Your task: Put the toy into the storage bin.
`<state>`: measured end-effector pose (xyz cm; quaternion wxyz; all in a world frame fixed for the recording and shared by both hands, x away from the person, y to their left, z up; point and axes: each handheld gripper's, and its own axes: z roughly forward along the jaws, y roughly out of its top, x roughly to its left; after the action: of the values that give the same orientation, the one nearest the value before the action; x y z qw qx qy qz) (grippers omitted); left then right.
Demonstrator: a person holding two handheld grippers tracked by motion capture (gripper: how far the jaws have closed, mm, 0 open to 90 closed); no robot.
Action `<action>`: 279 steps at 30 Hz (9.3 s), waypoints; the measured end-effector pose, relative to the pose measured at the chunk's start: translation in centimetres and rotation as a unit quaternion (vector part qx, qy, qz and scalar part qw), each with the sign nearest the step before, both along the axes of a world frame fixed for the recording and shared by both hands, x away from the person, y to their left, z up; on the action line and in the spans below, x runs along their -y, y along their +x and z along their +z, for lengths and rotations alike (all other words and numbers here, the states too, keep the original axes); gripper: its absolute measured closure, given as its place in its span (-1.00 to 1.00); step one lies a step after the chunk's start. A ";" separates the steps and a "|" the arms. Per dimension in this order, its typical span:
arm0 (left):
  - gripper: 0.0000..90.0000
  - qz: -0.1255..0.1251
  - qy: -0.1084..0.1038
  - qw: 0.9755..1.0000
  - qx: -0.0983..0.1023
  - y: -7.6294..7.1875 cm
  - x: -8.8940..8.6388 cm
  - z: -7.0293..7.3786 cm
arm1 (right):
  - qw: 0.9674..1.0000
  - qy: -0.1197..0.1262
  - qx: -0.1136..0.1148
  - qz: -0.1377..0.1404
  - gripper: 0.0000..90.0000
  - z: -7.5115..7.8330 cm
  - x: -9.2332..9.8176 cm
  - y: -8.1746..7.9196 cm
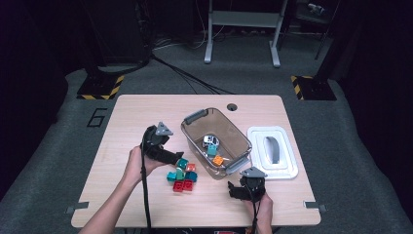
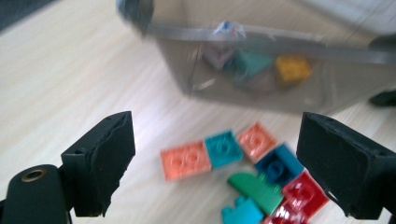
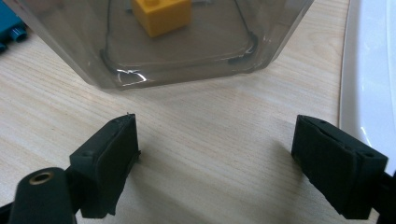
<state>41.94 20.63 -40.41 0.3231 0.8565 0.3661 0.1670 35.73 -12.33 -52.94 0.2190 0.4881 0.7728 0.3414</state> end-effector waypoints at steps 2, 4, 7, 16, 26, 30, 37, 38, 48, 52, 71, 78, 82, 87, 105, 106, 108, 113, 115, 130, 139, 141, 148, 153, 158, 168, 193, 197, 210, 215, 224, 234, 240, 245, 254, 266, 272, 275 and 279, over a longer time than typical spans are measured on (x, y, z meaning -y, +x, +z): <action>-0.74 0.008 0.001 1.000 -0.012 -0.3 -0.5 -1.4 | 1.000 -0.001 0.000 0.000 -0.69 0.0 0.0 0.0; -0.73 0.014 0.002 1.000 -0.021 -0.5 -0.8 -2.7 | 1.000 -0.002 0.001 0.000 -0.68 0.0 0.0 0.0; -0.72 0.024 0.001 0.999 -0.035 -0.8 -1.1 -4.5 | 1.000 0.000 -0.002 -0.003 -0.68 0.0 0.0 -0.1; -0.70 0.038 0.003 0.998 -0.047 -1.1 -0.6 -7.4 | 1.000 -0.001 0.001 0.001 -0.69 0.0 0.0 0.0; -0.67 0.049 0.028 0.997 -0.057 -1.3 -0.7 -8.7 | 1.000 0.000 0.000 0.000 -0.69 0.0 0.0 0.0; -0.65 0.049 0.037 0.997 -0.053 -1.5 -1.4 -8.6 | 1.000 0.001 -0.002 -0.002 -0.68 0.0 0.0 0.0; -0.37 0.045 0.031 0.997 -0.058 -1.6 -2.0 -8.5 | 1.000 0.000 0.000 0.001 -0.68 0.0 0.0 0.0; -0.33 0.043 0.033 0.997 -0.059 -1.5 -2.0 -8.4 | 1.000 0.000 0.000 0.000 -0.68 0.0 0.0 0.0; 0.23 0.032 0.019 0.997 -0.064 -1.5 -1.9 -8.6 | 1.000 0.000 0.000 0.000 -0.68 0.0 0.0 0.0; 0.31 0.028 0.024 0.997 -0.063 -1.5 -2.0 -8.4 | 1.000 0.001 -0.002 -0.003 -0.68 0.0 0.0 -0.1; 0.31 0.022 0.010 0.999 -0.048 -0.9 -2.5 -5.4 | 1.000 0.000 -0.001 -0.003 -0.68 0.0 0.0 -0.1; 0.31 0.021 0.013 0.999 -0.033 -0.3 -2.3 -3.8 | 1.000 0.001 -0.002 -0.003 -0.68 0.0 0.0 -0.1; 0.31 0.019 0.014 0.999 -0.030 0.0 -2.0 -3.2 | 1.000 0.002 -0.001 -0.004 -0.68 0.0 -0.1 -0.1; 0.31 0.015 0.015 0.999 -0.026 0.4 -1.7 -2.6 | 1.000 0.001 -0.002 -0.003 -0.68 0.0 0.0 -0.1; 0.31 0.008 0.019 1.000 0.004 1.6 -0.6 1.5 | 1.000 0.000 0.000 0.000 -0.68 0.0 0.0 0.0; 0.31 0.005 0.020 1.000 0.006 1.7 -0.5 1.8 | 1.000 0.001 0.000 0.000 -0.68 0.0 0.0 0.0; 0.31 0.004 0.021 1.000 0.012 1.8 -0.2 2.3 | 1.000 0.001 0.000 0.000 -0.68 0.0 0.0 0.0; 0.31 -0.001 0.020 1.000 0.021 2.1 0.5 3.5 | 1.000 0.001 0.000 0.000 -0.68 0.0 0.0 0.0; 0.31 -0.004 0.021 0.999 0.025 2.2 0.7 3.9 | 1.000 0.001 0.000 0.000 -0.68 0.0 0.0 0.0; 0.31 -0.016 0.021 0.999 0.047 3.2 2.6 6.3 | 1.000 0.001 -0.001 0.000 -0.68 0.0 0.0 0.0; 0.31 -0.034 0.022 0.998 0.053 3.8 4.8 6.6 | 1.000 0.001 0.000 0.000 -0.68 0.0 0.0 0.0; 0.31 -0.037 0.020 0.998 0.049 4.0 5.3 6.5 | 1.000 0.001 0.000 0.000 -0.68 0.0 0.0 0.0; 0.31 -0.053 0.019 0.998 0.037 4.6 6.7 5.5 | 1.000 0.001 0.000 0.000 -0.68 0.0 0.0 0.0; 0.31 -0.065 0.031 0.997 0.028 4.9 7.6 4.6 | 1.000 0.001 0.000 0.000 -0.68 0.0 0.0 0.0; 0.31 -0.072 0.040 0.997 0.016 5.0 8.1 3.8 | 1.000 0.001 0.000 0.000 -0.68 0.0 0.0 0.0; 0.31 -0.078 0.049 0.996 -0.004 5.1 8.3 3.2 | 1.000 0.001 0.000 0.000 -0.68 0.0 0.0 0.0; -0.66 -0.035 0.020 0.999 0.026 2.1 4.0 4.2 | 1.000 0.001 -0.001 0.000 -0.68 0.0 0.0 0.0; -0.71 -0.024 0.017 0.999 0.029 1.3 2.7 3.6 | 1.000 0.001 0.000 0.000 -0.68 0.0 0.0 0.0; -0.92 0.009 0.019 1.000 -0.014 -0.8 -0.1 -2.4 | 1.000 0.001 0.000 0.000 -0.68 0.0 0.0 0.0; -0.93 0.011 0.014 0.999 -0.028 -1.4 -0.2 -4.2 | 1.000 0.000 0.000 0.000 -0.68 0.0 0.0 0.0; -0.92 0.011 0.013 0.999 -0.051 -2.8 0.3 -7.4 | 1.000 0.000 0.000 0.000 -0.69 0.0 0.0 0.0; -0.91 0.005 0.042 0.998 -0.047 -3.8 1.4 -9.1 | 1.000 0.000 0.000 0.000 -0.69 0.0 0.0 0.0; -0.89 0.008 0.060 0.997 -0.050 -3.8 0.9 -9.3 | 1.000 -0.001 0.000 0.001 -0.69 0.0 0.0 0.0; -0.87 0.020 0.066 0.996 -0.051 -3.7 -0.3 -9.0 | 1.000 -0.001 0.000 0.001 -0.69 0.0 0.0 0.0; -0.81 0.037 0.040 0.998 -0.040 -3.6 -1.0 -7.6 | 1.000 0.001 -0.002 -0.003 -0.69 0.0 0.0 -0.1; -0.53 0.006 0.074 0.995 -0.061 -3.9 0.0 -8.9 | 1.000 -0.001 0.000 0.001 -0.69 0.0 0.0 0.0; -0.45 0.018 0.083 0.994 -0.063 -3.6 -1.3 -8.5 | 1.000 0.001 -0.002 -0.002 -0.68 0.0 0.0 -0.1; -0.44 0.015 0.076 0.995 -0.065 -3.5 -1.3 -8.4 | 1.000 0.000 0.000 0.000 -0.68 0.0 0.0 0.0; -0.34 0.000 0.065 0.995 -0.074 -3.3 -0.7 -8.6 | 1.000 0.000 0.000 0.000 -0.68 0.0 0.0 0.0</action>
<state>38.61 21.31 -49.02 0.2384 0.8860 0.3770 0.1267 35.73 -12.34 -52.94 0.2189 0.4880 0.7729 0.3415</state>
